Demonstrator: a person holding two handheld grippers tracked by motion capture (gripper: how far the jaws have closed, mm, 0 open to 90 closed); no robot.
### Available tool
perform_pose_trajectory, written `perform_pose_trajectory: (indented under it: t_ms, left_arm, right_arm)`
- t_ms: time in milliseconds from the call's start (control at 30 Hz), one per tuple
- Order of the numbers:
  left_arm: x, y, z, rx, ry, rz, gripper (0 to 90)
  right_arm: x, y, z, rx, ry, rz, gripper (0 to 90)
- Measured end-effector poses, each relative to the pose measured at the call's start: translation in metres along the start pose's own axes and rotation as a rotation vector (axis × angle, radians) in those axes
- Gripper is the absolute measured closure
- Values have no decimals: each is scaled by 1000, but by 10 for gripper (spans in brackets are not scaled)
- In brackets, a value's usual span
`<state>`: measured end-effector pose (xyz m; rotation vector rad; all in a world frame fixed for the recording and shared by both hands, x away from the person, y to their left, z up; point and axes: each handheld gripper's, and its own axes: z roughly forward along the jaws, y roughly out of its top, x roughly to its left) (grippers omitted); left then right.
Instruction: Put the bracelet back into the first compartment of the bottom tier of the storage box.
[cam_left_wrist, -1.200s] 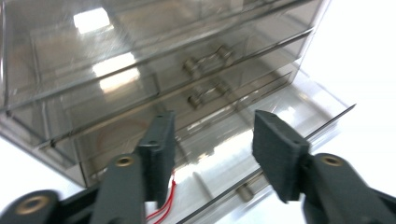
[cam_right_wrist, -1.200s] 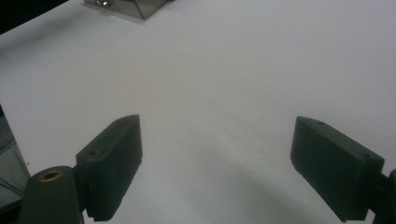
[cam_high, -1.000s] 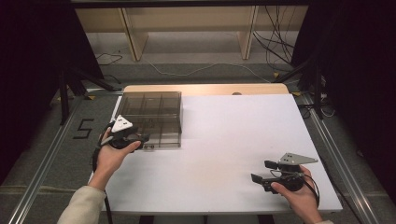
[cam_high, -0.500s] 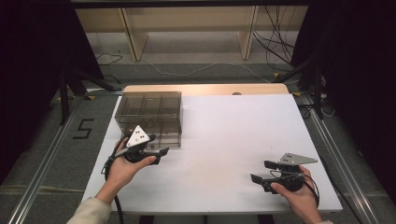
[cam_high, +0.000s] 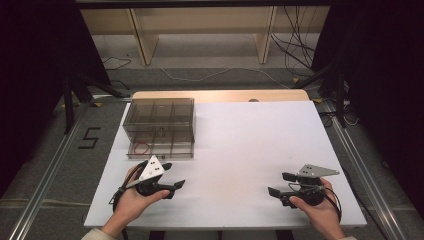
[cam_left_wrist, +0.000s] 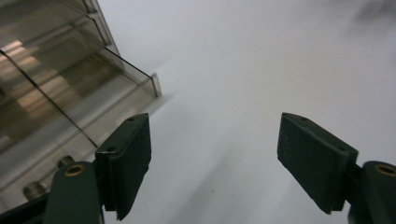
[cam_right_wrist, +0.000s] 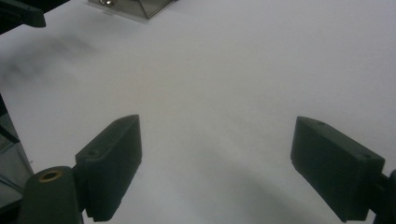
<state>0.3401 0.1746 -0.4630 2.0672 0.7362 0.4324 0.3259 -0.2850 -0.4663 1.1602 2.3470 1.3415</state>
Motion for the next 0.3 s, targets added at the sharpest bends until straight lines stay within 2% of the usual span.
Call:
perform_pose_trajectory:
  t_ms: [300]
  left_arm:
    - [-1,-2,1,2,4,2,255]
  right_arm:
    - [0,0,0,8,1,-1,173]
